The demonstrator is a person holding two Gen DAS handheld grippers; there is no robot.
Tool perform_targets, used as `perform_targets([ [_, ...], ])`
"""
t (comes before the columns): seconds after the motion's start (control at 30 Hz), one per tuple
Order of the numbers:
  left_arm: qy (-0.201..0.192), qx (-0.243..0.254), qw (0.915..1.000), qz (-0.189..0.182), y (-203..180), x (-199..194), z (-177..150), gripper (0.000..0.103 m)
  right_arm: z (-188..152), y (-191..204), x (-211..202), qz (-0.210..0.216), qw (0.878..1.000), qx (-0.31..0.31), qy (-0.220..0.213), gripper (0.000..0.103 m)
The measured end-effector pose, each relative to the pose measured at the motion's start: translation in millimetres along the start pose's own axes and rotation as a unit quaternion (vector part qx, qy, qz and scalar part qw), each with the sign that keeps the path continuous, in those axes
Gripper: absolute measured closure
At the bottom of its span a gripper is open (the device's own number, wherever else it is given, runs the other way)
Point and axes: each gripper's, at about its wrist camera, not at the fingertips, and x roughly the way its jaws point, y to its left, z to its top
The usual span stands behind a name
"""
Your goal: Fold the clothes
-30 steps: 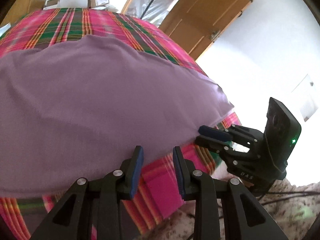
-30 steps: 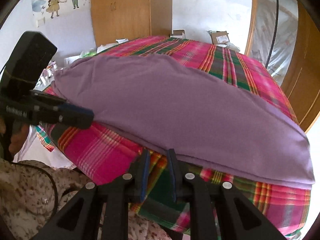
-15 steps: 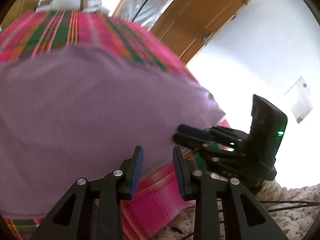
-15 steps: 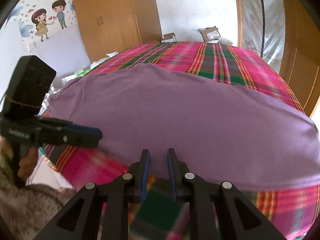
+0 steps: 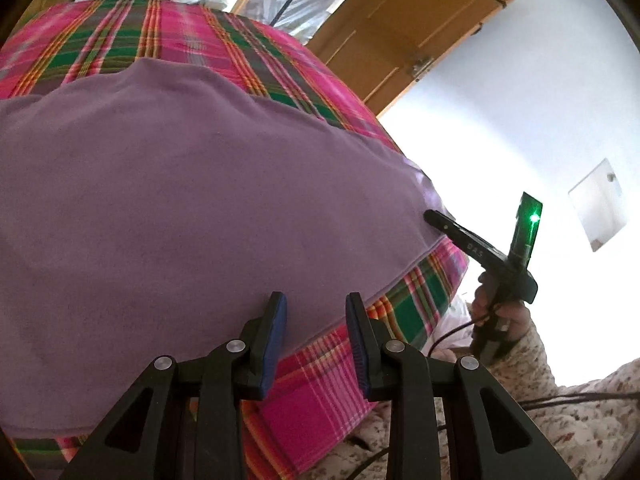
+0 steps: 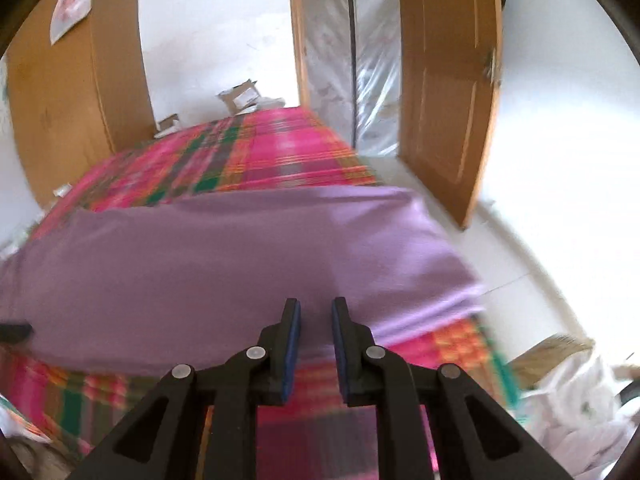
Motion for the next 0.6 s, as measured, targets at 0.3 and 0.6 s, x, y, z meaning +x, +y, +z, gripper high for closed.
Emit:
perform_targets([
  [0.3,0.004,-0.011,0.9999,-0.012,6.0,0.9,6.1,0.072,12.1,-29.0,10.4,0.000,0.999,0.053,0.009,0.087],
  [0.6,-0.027,-0.023,0.9993,0.009,18.3,-25.3,-8.0,0.072,19.9,13.7,0.8,0.032,0.999,0.010,-0.005,0.086],
])
